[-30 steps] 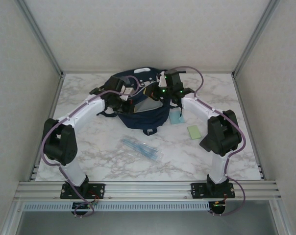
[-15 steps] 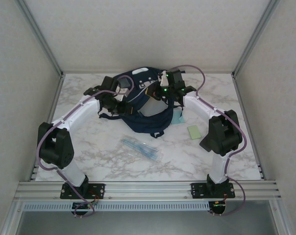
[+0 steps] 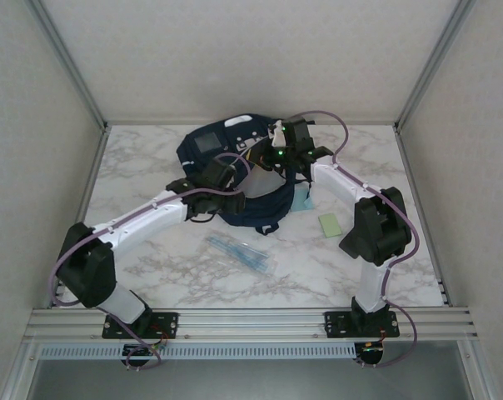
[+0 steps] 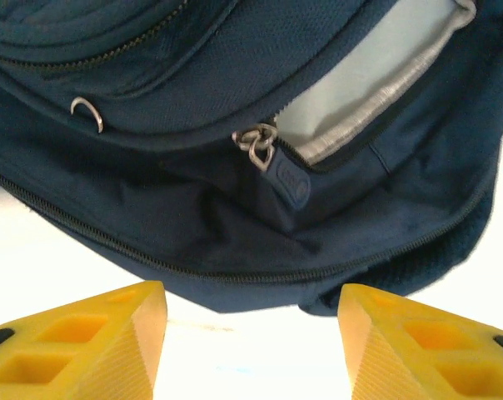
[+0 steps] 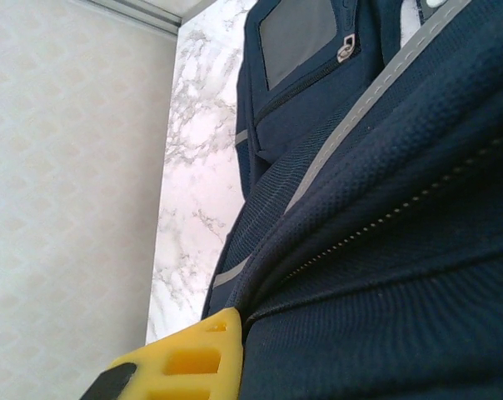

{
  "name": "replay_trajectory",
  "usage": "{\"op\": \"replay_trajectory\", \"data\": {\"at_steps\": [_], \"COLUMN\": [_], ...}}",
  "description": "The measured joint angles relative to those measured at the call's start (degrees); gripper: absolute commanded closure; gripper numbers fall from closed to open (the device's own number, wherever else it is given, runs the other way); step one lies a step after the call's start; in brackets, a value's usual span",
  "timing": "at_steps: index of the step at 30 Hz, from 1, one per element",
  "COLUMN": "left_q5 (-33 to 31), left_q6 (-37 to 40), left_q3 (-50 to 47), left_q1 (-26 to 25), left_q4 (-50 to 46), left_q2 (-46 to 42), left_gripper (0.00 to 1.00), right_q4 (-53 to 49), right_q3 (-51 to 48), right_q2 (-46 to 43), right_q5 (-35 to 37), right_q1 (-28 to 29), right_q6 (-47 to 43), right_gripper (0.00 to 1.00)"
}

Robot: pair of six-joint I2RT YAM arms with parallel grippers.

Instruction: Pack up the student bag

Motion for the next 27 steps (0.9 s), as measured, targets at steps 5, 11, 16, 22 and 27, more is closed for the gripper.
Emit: {"op": "replay_trajectory", "data": {"at_steps": [5,11,16,22,27], "left_q5": [-7.9,-12.2,-12.3,-12.5,-12.2], "left_q6": [-1.6,-2.6,-3.3,-3.0,-1.3], "left_q3": [1.4,3.9,4.0,4.0,2.2], "left_q1": [-1.4,-1.5,-1.5,-0.2,2.7], "left_q4": [2.8,5.0,6.0,5.1,2.0], "left_q2": [5.2,8.7,8.9,8.8,3.3], "left_gripper": [0.38,0.36,0.36,0.45,0.52], "right_q4": [0.8,0.9,2.1,2.1,2.3], "right_q3": [-0.3,-0.4,-0.4,-0.4,-0.4], "right_q2": [0.0,0.0,0.0,0.0,0.0], "right_q5": [0.0,0.0,0.0,0.0,0.0], "right_q1": [0.0,0.0,0.0,0.0,0.7], "right_q6": [0.8,0.8,1.0,1.0,1.0], "right_gripper": [1.00,1.00,1.00,1.00,1.00]}}
